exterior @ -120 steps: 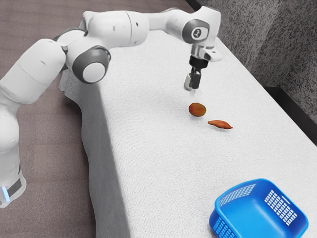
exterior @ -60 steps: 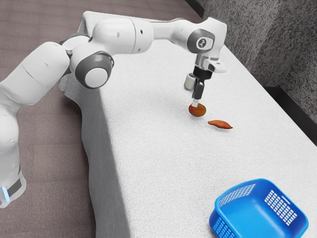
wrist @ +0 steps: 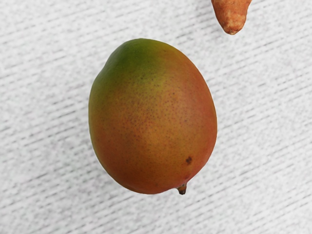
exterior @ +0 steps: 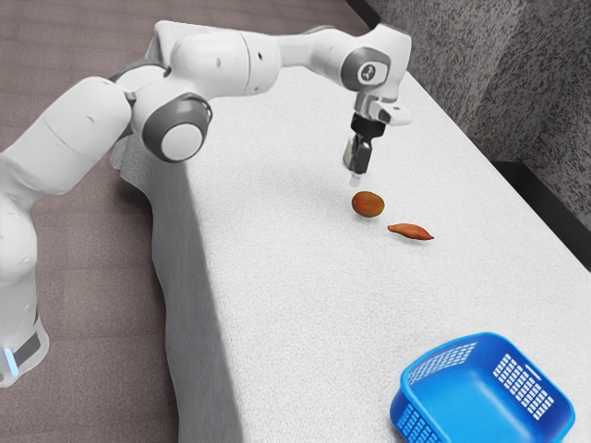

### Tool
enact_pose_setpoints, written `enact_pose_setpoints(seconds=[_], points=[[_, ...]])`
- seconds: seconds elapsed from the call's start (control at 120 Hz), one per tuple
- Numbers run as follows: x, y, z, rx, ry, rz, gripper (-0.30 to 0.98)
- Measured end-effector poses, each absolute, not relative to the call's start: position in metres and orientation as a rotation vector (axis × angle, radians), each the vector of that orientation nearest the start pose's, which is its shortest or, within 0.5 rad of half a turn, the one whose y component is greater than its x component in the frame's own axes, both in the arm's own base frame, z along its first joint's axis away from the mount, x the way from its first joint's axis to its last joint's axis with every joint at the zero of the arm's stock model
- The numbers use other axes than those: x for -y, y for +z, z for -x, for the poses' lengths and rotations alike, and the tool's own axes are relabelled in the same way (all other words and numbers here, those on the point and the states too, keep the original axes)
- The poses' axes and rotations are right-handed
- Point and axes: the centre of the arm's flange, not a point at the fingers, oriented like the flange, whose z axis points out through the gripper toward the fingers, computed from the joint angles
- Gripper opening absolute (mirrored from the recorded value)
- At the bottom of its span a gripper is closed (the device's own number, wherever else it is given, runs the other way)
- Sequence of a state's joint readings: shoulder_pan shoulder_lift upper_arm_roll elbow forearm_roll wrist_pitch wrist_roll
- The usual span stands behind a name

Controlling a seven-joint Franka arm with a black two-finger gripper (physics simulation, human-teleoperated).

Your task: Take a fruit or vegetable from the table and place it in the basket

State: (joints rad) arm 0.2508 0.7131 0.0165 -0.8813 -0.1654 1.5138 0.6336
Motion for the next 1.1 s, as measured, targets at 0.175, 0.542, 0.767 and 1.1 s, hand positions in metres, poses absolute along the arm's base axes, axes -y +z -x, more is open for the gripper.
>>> enact_pose_setpoints(seconds=[0.175,0.542,0.767,1.1], points=[[-0.168,0.477,-0.725,-0.642,-0.028,3.245,0.69],[-0.154,0.46,-0.746,-0.72,-0.104,3.245,0.69],[-0.151,0.448,-0.749,-0.735,-0.088,3.249,0.69],[-0.146,0.447,-0.75,-0.753,-0.08,3.247,0.69]])
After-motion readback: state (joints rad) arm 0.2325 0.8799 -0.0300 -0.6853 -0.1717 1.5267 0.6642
